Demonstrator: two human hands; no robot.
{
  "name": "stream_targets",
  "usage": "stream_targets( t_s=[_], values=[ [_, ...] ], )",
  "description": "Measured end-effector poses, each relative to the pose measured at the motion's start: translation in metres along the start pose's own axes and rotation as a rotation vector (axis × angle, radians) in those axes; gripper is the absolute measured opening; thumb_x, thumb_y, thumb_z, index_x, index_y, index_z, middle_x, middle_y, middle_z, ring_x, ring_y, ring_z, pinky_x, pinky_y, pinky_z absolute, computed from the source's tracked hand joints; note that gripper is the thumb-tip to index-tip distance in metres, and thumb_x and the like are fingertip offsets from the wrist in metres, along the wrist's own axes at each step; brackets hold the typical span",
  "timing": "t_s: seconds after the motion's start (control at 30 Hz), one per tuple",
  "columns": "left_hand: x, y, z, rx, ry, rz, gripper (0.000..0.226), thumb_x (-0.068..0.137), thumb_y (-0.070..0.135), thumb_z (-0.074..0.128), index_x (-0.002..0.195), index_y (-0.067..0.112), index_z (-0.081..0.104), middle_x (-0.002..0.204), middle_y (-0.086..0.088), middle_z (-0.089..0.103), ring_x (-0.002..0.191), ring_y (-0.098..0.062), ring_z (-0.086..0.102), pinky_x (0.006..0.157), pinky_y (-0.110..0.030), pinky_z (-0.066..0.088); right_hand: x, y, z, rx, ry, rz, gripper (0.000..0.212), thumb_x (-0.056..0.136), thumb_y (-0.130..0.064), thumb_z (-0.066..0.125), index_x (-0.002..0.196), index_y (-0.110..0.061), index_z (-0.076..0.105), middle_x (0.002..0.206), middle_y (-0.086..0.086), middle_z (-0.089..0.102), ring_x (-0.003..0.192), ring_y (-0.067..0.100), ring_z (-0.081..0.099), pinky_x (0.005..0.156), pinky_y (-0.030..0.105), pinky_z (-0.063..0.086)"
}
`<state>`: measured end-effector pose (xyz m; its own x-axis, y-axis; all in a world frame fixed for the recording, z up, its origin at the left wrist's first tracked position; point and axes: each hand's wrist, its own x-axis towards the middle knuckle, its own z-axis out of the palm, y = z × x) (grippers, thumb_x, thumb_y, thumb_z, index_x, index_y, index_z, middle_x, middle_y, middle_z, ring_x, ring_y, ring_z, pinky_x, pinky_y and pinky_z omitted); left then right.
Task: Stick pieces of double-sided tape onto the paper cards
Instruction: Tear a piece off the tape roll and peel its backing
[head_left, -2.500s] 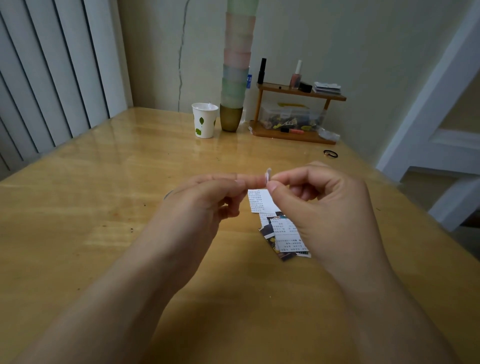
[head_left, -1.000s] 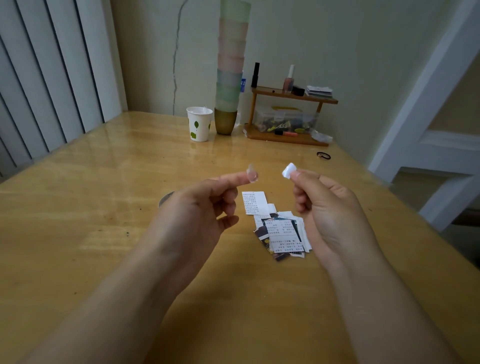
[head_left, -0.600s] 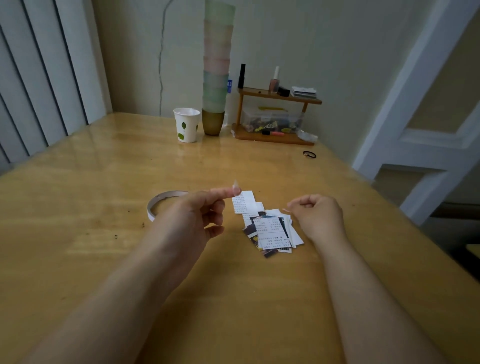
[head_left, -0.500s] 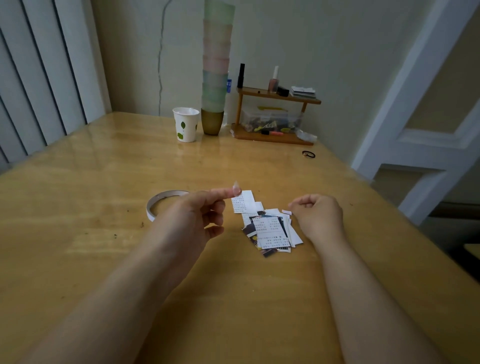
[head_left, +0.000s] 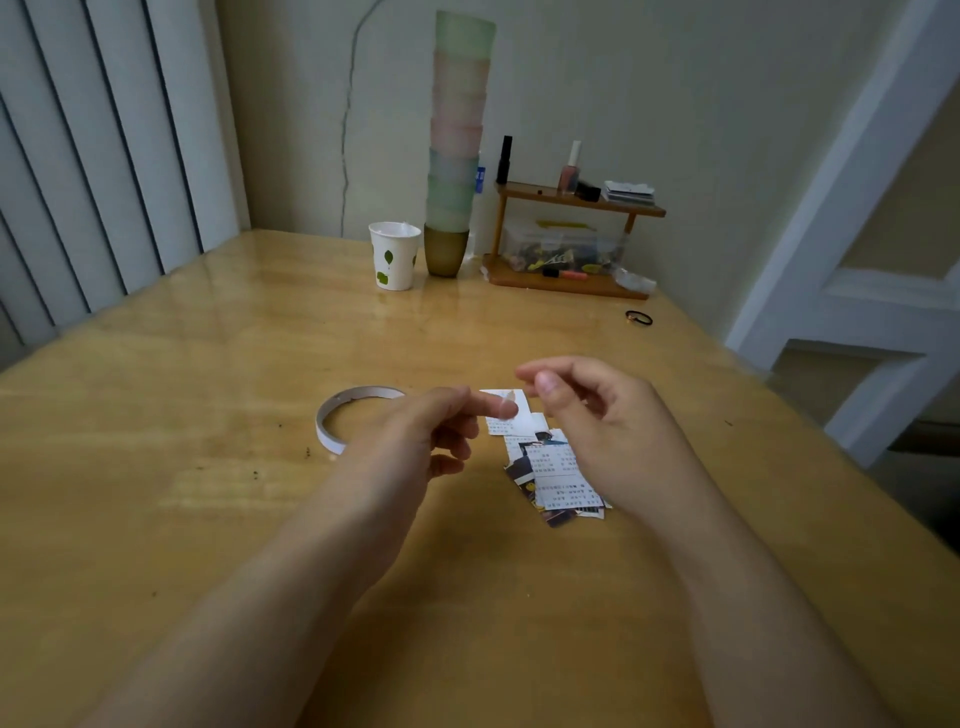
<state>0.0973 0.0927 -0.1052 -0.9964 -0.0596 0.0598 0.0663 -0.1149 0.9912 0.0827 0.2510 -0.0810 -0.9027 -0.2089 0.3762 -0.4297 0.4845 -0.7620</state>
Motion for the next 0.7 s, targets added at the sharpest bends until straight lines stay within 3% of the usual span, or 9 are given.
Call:
stream_targets(
  t_s=[0.13,0.3,0.4,0.53,0.6,0.7],
  values=[
    [0.013,-0.005,-0.002,0.118,-0.002,-0.057,0.056,0.097,0.025,0.037,0.057,0.029,0.075,0.056,0.014,0.053,0.057,-0.009,0.046,0.063,-0.026,0.037,-0.005,-0.006,0.004,0.020,-0.069,-0.013,0.014,0.093,-0.032,0.054,0.093,-0.035,0.068,0.086,-0.016,0.069,0.078,0.001,0.058,0.062,0.015,0.049],
    [0.014,-0.010,-0.005,0.224,-0.038,-0.004,0.049,0.095,0.037,0.039,0.060,0.038,0.073,0.074,0.008,0.051,0.068,-0.011,0.047,0.070,-0.027,0.036,-0.004,-0.003,0.008,0.061,-0.034,0.001,0.009,0.088,-0.023,0.064,0.085,-0.030,0.068,0.084,-0.008,0.071,0.084,0.012,0.065,0.075,0.028,0.055],
    [0.016,-0.009,-0.004,0.327,-0.036,-0.038,0.055,0.098,0.036,0.034,0.059,0.043,0.072,0.079,0.008,0.052,0.071,-0.009,0.048,0.072,-0.027,0.038,-0.005,-0.003,0.009,0.042,-0.024,0.024,0.008,0.085,-0.020,0.068,0.083,-0.028,0.068,0.082,-0.005,0.070,0.080,0.010,0.065,0.075,0.029,0.055],
    [-0.003,-0.009,-0.004,0.252,0.001,0.085,0.045,0.097,0.035,0.038,0.070,0.039,0.073,0.084,0.010,0.055,0.078,-0.008,0.051,0.076,-0.026,0.041,-0.008,-0.007,0.008,0.028,-0.036,0.040,0.010,0.086,-0.022,0.065,0.079,-0.028,0.068,0.081,-0.004,0.069,0.073,0.013,0.065,0.058,0.036,0.059],
    [0.002,-0.010,-0.004,0.247,0.006,0.062,0.046,0.095,0.038,0.039,0.063,0.039,0.072,0.082,0.008,0.055,0.076,-0.009,0.051,0.075,-0.027,0.041,-0.009,-0.011,0.007,0.019,-0.054,0.021,0.011,0.085,-0.024,0.064,0.076,-0.029,0.068,0.083,-0.007,0.065,0.067,0.012,0.061,0.052,0.033,0.056],
    [0.019,-0.011,-0.006,0.294,0.066,-0.083,0.064,0.099,0.036,0.034,0.046,0.035,0.069,0.073,0.005,0.055,0.070,-0.011,0.050,0.070,-0.027,0.039,-0.008,-0.013,0.005,0.058,-0.120,0.007,0.012,0.083,-0.028,0.064,0.075,-0.026,0.071,0.094,-0.004,0.059,0.074,0.021,0.059,0.057,0.041,0.053]
  ],
)
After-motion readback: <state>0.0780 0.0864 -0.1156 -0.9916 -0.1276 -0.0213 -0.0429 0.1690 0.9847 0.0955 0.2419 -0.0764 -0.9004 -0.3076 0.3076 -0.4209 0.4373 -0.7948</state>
